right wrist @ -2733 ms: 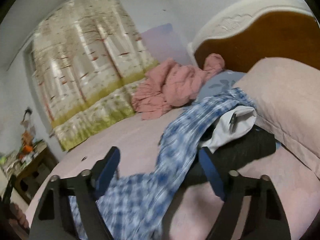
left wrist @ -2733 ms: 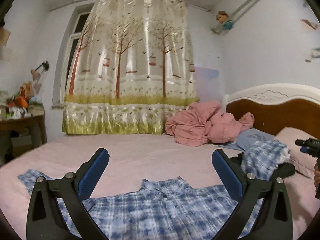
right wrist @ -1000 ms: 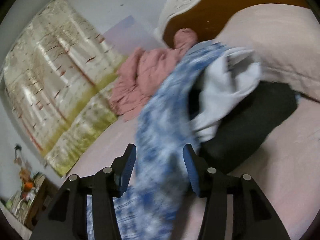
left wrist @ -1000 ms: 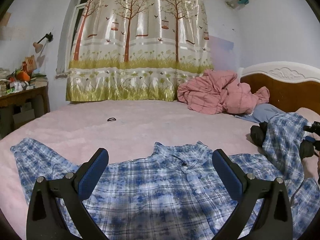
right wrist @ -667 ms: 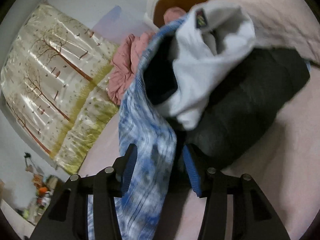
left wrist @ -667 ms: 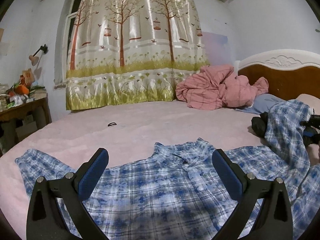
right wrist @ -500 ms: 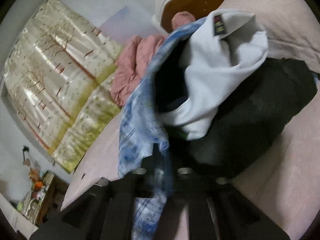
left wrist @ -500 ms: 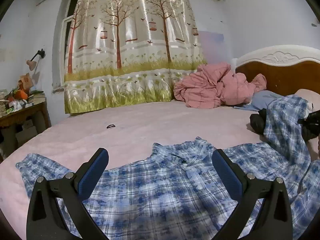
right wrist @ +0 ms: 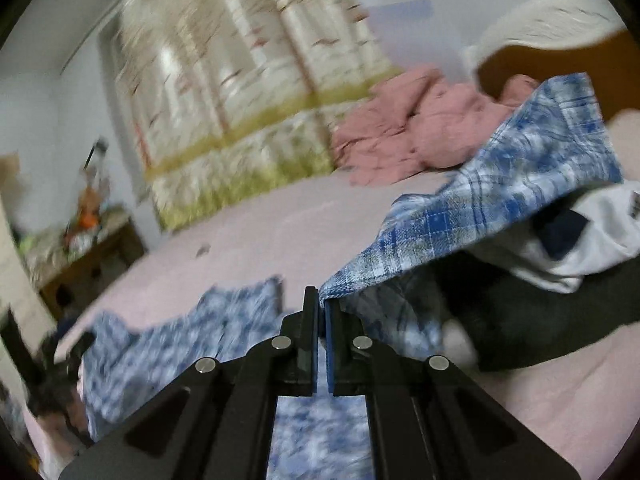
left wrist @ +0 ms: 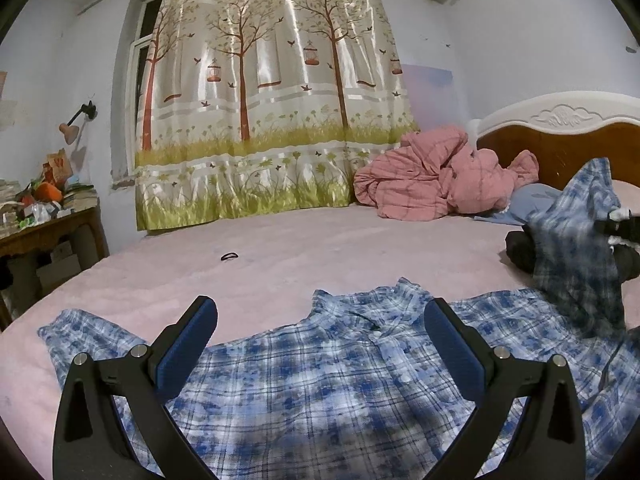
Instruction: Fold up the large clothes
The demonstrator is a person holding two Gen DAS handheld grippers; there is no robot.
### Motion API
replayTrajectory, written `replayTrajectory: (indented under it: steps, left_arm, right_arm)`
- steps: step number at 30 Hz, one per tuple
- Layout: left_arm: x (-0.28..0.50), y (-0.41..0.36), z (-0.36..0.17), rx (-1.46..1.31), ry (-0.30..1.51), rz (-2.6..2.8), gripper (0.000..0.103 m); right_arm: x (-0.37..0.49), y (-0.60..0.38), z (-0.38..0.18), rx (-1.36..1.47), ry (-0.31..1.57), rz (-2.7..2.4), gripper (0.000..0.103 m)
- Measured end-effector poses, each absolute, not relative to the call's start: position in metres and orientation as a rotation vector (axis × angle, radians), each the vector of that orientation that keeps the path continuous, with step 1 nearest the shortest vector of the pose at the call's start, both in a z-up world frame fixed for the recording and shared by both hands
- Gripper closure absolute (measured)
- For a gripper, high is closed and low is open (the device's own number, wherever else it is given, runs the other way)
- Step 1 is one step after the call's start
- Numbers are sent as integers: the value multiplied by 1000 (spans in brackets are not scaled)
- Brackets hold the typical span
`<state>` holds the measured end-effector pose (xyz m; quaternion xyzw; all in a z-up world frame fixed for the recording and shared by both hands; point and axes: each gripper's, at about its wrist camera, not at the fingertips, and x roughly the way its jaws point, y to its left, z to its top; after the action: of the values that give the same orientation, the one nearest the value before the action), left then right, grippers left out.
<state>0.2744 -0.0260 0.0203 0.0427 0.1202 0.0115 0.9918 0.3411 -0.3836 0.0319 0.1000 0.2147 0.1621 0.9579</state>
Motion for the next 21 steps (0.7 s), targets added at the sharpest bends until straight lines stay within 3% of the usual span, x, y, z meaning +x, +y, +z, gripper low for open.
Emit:
replayTrajectory:
  steps: [8, 11, 13, 18, 21]
  left_arm:
    - [278, -17, 21, 43, 263, 43, 0]
    - [278, -12, 21, 26, 264, 54, 0]
    - [279, -8, 22, 11, 268, 55, 0]
    - [279, -1, 22, -20, 274, 41, 0]
    - [279, -1, 22, -15, 273, 45, 0]
  right_arm:
    - [359, -246, -32, -96, 733, 500, 99]
    - [357, -219, -51, -179, 804, 531, 94]
    - [351, -221, -52, -185, 796, 539, 86]
    - [345, -277, -13, 39, 657, 481, 52]
    - [345, -324, 6, 150, 568, 277, 50]
